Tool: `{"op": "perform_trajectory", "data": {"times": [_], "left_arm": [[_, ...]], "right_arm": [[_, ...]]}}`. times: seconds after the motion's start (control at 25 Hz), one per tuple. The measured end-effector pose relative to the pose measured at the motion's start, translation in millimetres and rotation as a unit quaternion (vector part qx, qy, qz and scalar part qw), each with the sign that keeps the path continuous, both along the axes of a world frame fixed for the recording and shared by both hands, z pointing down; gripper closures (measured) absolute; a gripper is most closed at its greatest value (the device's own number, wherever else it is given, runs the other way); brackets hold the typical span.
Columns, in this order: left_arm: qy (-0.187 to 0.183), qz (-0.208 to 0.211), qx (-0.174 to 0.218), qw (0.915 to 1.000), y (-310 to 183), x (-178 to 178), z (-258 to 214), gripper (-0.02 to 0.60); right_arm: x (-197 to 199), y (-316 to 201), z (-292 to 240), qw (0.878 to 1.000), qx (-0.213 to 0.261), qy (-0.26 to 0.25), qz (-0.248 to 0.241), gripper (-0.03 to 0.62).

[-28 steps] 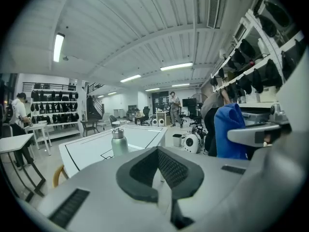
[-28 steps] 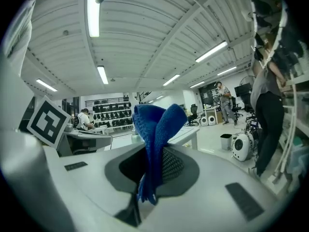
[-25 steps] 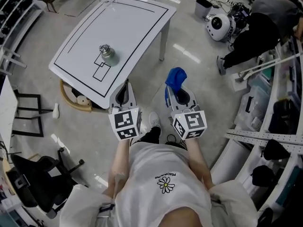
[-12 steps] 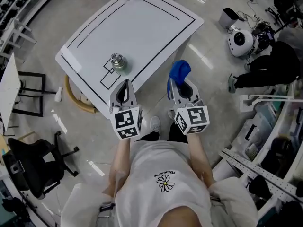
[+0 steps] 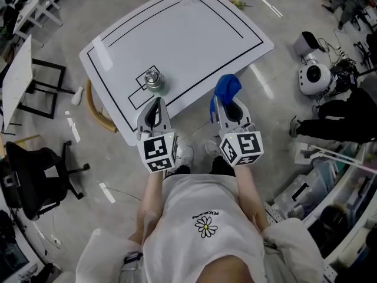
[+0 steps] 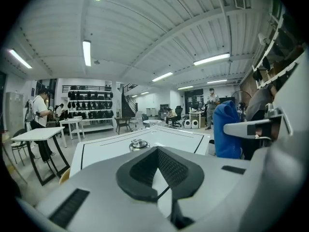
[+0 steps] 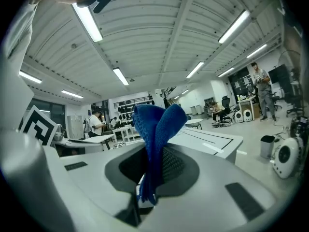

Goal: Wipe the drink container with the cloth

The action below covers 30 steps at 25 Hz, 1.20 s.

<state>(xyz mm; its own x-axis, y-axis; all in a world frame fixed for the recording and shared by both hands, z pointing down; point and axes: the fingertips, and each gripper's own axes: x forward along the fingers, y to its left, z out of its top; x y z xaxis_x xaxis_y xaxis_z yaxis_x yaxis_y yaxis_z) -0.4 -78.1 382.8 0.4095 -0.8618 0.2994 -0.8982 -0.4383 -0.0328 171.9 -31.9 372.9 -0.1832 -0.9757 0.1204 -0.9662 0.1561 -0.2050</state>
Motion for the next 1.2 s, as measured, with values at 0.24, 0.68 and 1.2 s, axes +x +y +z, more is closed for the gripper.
{"op": "perform_trajectory", "data": {"times": [0.24, 0.68, 1.2], "left_arm": [[0.014, 0.005, -0.013, 0.9998, -14.3, -5.9, 6.2, 0.495], [0.018, 0.107, -0.123, 0.9864, -52.6, -9.0, 80.1, 0.215], [0.024, 0.186, -0.176, 0.9664, -71.0, -9.9, 115.7, 0.216]], "right_arm": [[-1.8, -21.4, 1.9, 0.999, 0.004, 0.005, -0.034, 0.552], [-82.6, -97.2, 39.6, 0.981, -0.005, 0.015, -0.194, 0.553], [-129.8, -123.8, 81.4, 0.966, -0.039, 0.006, -0.256, 0.553]]}}
